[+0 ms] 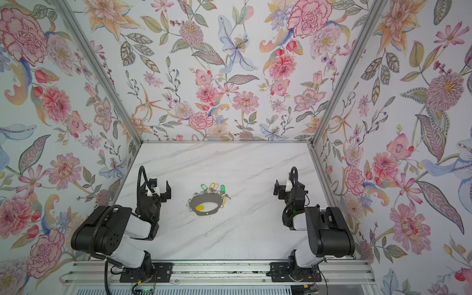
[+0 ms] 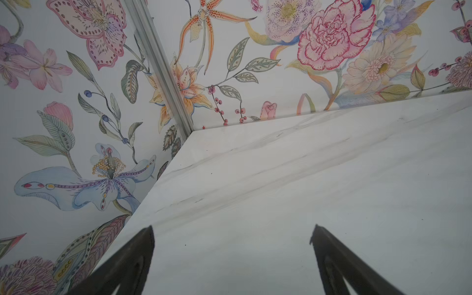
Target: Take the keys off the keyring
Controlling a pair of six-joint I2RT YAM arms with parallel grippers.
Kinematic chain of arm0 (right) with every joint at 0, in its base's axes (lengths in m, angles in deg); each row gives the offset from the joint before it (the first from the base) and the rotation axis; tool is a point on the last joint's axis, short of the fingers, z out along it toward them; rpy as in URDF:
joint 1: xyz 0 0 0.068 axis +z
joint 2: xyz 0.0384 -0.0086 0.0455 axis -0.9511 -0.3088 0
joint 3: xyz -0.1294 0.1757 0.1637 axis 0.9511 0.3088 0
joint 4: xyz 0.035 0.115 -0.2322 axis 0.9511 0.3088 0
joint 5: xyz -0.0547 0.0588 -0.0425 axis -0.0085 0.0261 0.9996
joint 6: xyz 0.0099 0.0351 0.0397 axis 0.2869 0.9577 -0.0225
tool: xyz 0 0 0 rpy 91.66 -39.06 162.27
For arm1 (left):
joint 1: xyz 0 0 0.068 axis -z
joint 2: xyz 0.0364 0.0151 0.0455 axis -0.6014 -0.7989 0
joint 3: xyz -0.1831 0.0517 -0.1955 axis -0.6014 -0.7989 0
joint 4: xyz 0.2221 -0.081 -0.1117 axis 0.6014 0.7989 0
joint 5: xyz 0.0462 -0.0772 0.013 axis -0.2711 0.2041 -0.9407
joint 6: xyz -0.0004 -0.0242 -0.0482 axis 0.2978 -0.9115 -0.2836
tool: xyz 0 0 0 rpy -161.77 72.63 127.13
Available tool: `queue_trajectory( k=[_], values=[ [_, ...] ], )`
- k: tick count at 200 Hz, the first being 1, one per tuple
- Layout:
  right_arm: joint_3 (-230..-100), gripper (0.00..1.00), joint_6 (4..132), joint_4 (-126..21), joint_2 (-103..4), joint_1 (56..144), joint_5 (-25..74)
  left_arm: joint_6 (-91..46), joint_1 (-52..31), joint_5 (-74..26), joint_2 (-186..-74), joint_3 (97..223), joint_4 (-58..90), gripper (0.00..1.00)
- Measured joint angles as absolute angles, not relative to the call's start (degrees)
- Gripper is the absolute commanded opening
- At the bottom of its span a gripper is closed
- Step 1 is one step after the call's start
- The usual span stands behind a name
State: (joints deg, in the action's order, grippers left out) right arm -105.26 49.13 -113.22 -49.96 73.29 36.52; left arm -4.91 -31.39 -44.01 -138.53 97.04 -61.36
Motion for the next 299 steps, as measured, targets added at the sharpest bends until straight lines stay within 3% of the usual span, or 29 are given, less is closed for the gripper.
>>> queue_trajectory(
  k=[299],
  values=[
    [-105.3, 0.99, 48.9, -113.2, -50.0, 73.3, 36.6, -5.6, -32.5, -44.9, -138.5, 99.3, -59.3, 0.99]
  ],
)
